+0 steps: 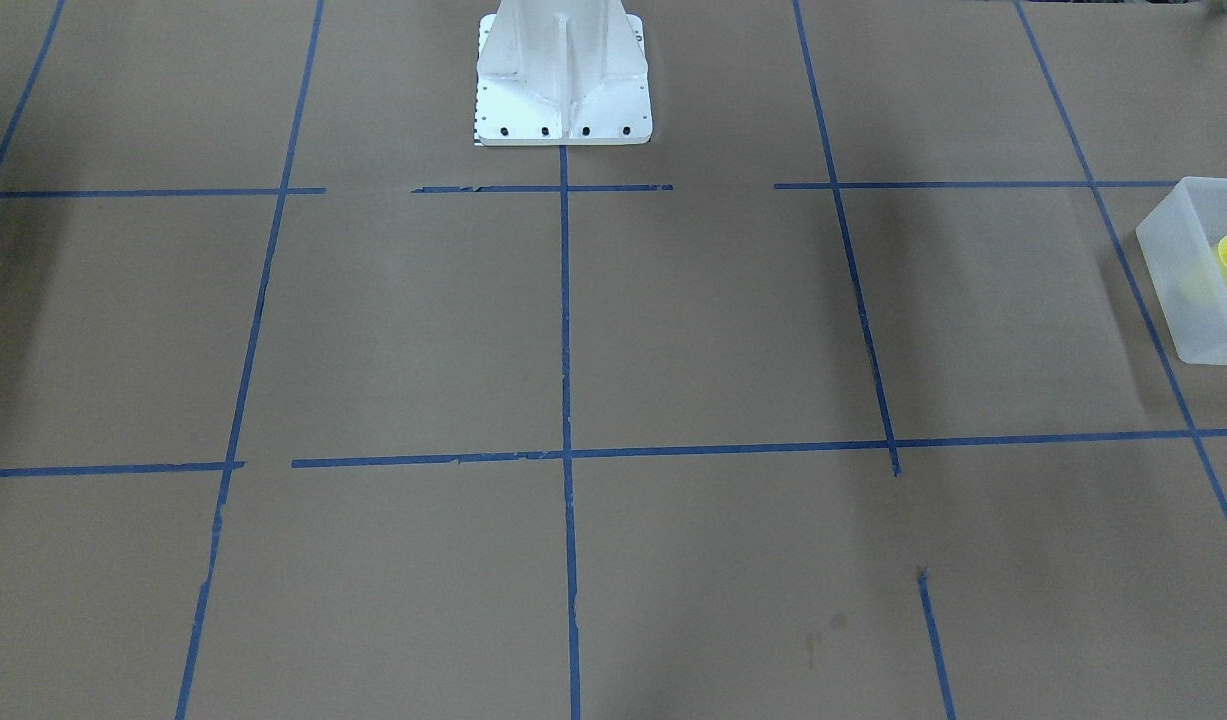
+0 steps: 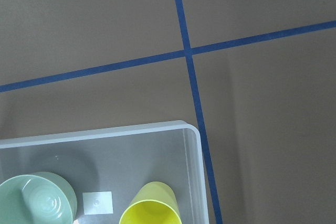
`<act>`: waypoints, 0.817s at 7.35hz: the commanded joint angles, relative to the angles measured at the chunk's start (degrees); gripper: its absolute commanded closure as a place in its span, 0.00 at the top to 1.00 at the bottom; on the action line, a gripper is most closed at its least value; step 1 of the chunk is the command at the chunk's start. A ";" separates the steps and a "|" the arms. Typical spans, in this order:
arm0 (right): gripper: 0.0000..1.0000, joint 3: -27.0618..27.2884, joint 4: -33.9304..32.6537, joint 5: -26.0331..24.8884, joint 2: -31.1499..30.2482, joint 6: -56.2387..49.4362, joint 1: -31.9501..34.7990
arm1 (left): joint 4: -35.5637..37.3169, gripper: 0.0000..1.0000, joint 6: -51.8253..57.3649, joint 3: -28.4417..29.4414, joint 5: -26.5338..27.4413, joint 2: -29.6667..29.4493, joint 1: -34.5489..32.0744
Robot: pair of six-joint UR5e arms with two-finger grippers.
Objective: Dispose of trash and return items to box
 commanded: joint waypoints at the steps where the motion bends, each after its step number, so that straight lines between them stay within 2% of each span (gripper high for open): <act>1: 1.00 0.09 0.26 -0.01 -0.31 -0.04 0.00 | -0.01 1.00 -0.11 0.07 0.00 -0.07 0.00; 6: 1.00 0.44 0.26 -0.01 -0.31 0.14 0.00 | -0.71 1.00 -0.11 -0.11 -0.09 0.02 -0.70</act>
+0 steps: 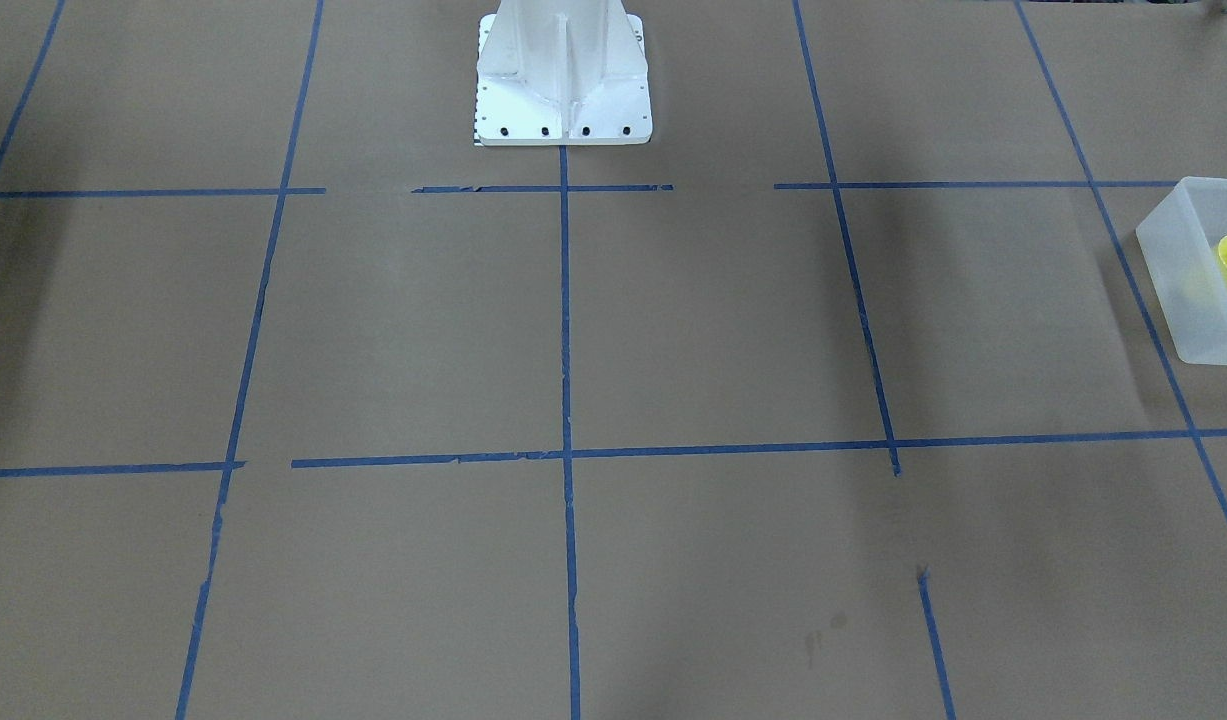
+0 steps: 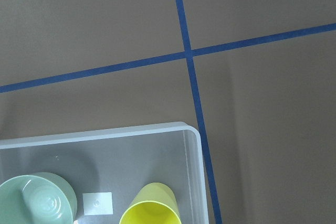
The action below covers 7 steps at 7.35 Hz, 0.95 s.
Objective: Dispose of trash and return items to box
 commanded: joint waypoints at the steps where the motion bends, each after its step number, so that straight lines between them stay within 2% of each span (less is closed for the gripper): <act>1: 1.00 0.11 0.00 0.00 0.00 0.03 0.00 | -2.15 1.00 0.07 -0.01 -0.03 0.09 -1.21; 4: 1.00 0.29 0.00 0.00 0.17 0.03 0.00 | -11.19 1.00 -6.86 0.78 0.14 0.97 -1.48; 7: 1.00 0.29 0.00 0.00 0.35 0.03 0.00 | -11.75 1.00 -7.31 1.49 0.23 0.53 -1.39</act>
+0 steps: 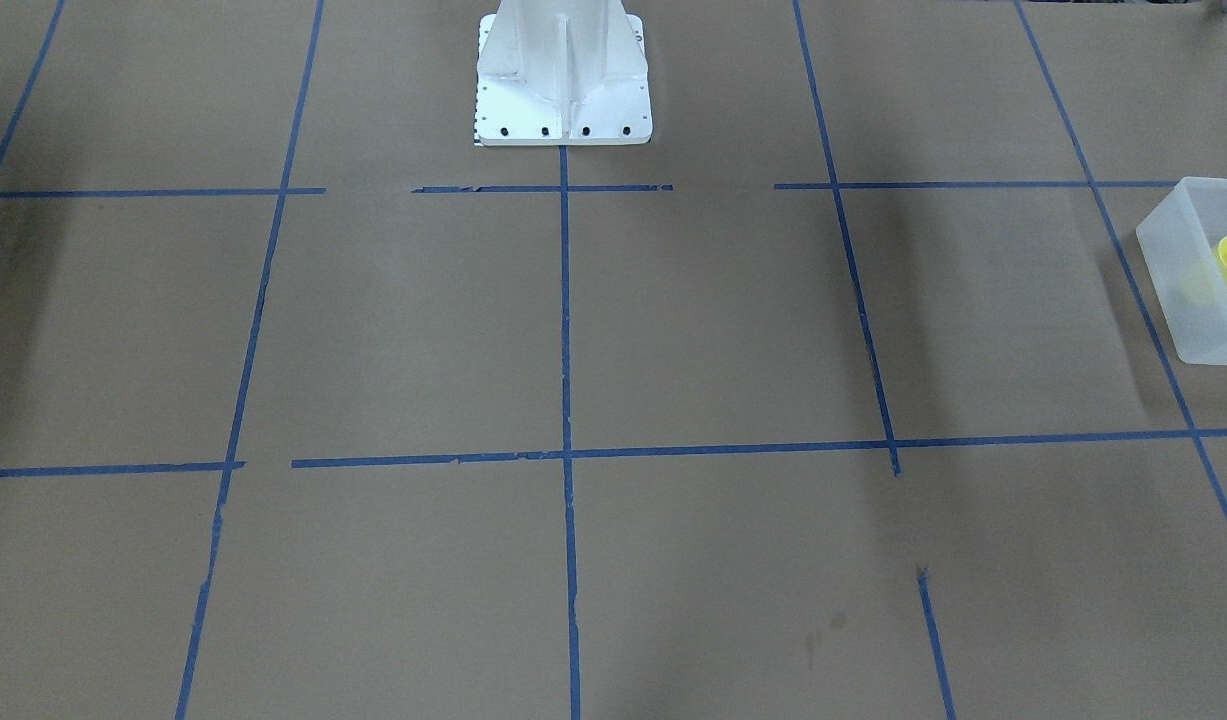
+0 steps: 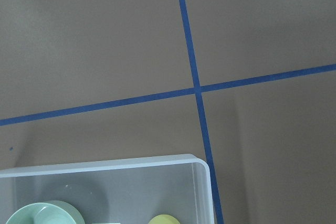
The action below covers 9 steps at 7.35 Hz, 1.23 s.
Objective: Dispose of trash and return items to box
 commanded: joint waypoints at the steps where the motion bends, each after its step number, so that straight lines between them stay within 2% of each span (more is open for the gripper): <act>1: 1.00 0.01 0.00 0.00 0.06 0.00 0.00 | -0.27 1.00 -0.17 0.07 0.04 -0.15 0.02; 9: 1.00 0.01 0.00 0.00 0.06 0.00 0.00 | -0.18 1.00 -1.40 0.16 0.30 -0.41 0.02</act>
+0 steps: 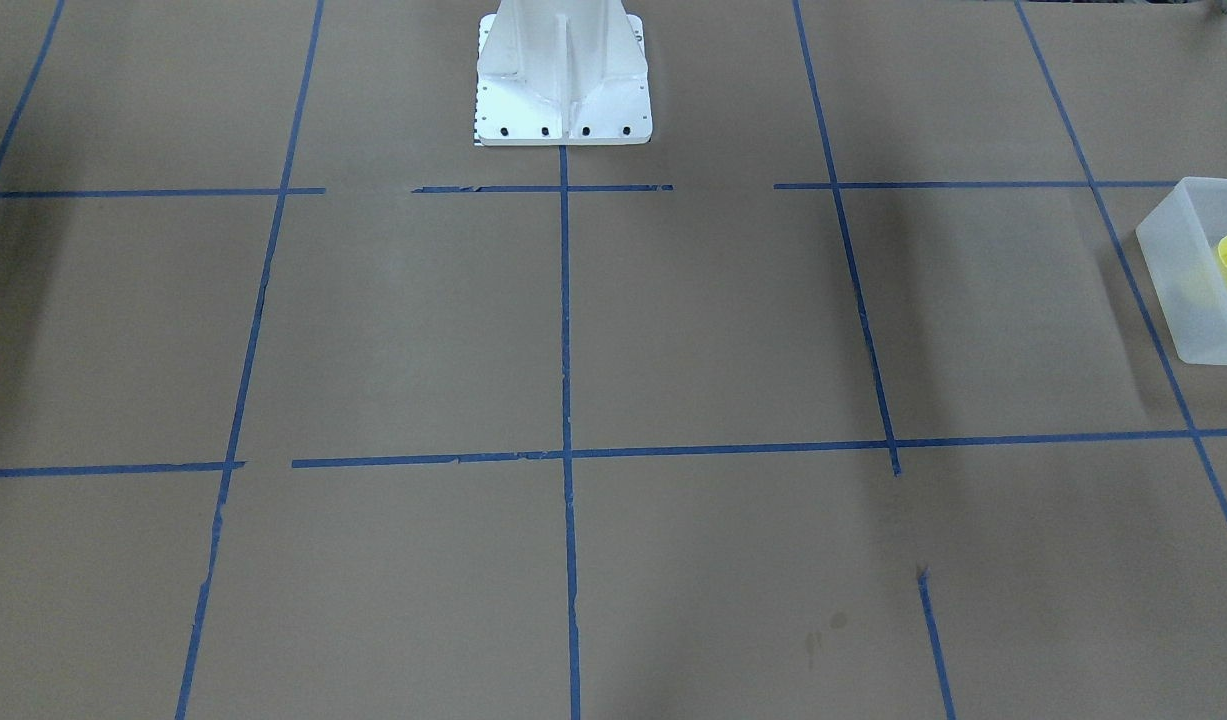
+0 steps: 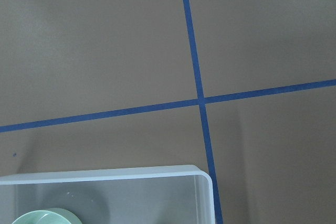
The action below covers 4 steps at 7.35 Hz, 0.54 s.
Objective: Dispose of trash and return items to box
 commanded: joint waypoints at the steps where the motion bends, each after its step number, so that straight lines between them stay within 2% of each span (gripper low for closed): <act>1: 1.00 0.00 0.00 0.00 0.00 0.00 0.00 | 0.01 1.00 0.00 0.06 0.01 0.00 0.00; 4: 1.00 0.09 0.00 0.09 0.35 0.00 0.00 | 0.10 1.00 -0.09 0.33 0.01 0.26 0.00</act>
